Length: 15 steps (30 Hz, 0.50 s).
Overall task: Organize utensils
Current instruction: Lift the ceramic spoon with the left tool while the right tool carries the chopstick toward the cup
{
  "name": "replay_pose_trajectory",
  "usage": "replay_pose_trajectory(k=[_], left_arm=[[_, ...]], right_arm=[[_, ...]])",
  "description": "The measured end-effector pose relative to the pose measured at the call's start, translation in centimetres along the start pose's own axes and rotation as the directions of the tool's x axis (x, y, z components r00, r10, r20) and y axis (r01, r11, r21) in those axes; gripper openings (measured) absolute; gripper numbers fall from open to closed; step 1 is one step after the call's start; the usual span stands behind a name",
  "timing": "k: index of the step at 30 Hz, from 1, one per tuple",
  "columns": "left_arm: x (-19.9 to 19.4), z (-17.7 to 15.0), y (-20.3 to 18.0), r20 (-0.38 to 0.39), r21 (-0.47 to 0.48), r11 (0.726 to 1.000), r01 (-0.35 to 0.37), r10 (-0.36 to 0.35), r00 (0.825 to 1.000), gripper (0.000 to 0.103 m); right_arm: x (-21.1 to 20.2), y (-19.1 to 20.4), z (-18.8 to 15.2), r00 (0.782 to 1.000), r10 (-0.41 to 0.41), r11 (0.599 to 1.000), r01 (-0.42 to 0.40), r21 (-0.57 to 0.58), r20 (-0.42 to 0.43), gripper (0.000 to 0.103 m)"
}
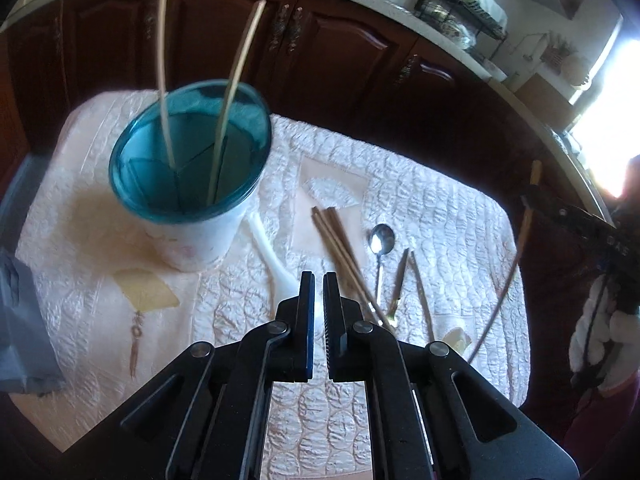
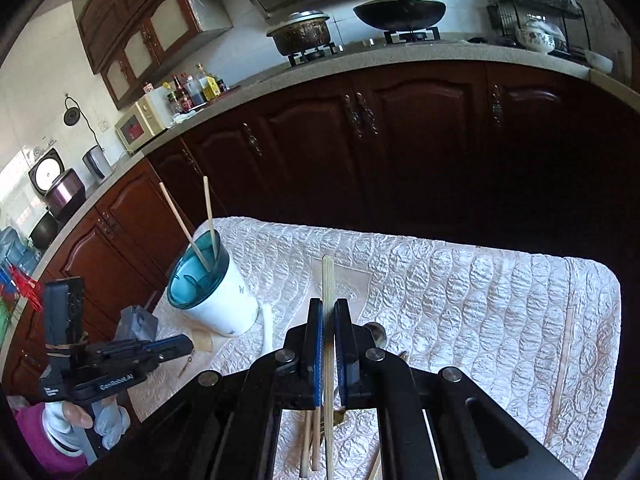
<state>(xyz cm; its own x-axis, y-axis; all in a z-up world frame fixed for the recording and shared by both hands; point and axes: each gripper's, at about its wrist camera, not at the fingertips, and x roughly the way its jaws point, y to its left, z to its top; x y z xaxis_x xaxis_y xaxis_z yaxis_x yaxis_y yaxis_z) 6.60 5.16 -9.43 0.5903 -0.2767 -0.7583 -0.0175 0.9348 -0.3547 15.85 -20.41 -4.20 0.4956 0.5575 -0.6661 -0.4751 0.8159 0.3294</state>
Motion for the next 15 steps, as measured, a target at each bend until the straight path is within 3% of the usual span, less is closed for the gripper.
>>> replay_pose_trajectory(k=[2,7,15], left_arm=[[1.0,-0.2,0.2,-0.016,-0.011,1.0,-0.009,0.009,1.0,0.006],[5.0,-0.2,0.0,-0.054,-0.017,0.996,-0.085,0.084,0.995,0.028],[13.0,0.6,-0.7,-0.103,0.047,0.965,-0.258,0.262,0.96,0.031]], right_arm=[[0.1,0.2,-0.1,1.0,-0.002,1.0,0.002,-0.007,-0.005,0.005],[0.5,-0.1,-0.6,1.0,0.005,1.0,-0.005,0.004,-0.017,0.005],[0.7,-1.4,-1.2,1.0,0.014,1.0,-0.013,0.025,-0.026,0.005]])
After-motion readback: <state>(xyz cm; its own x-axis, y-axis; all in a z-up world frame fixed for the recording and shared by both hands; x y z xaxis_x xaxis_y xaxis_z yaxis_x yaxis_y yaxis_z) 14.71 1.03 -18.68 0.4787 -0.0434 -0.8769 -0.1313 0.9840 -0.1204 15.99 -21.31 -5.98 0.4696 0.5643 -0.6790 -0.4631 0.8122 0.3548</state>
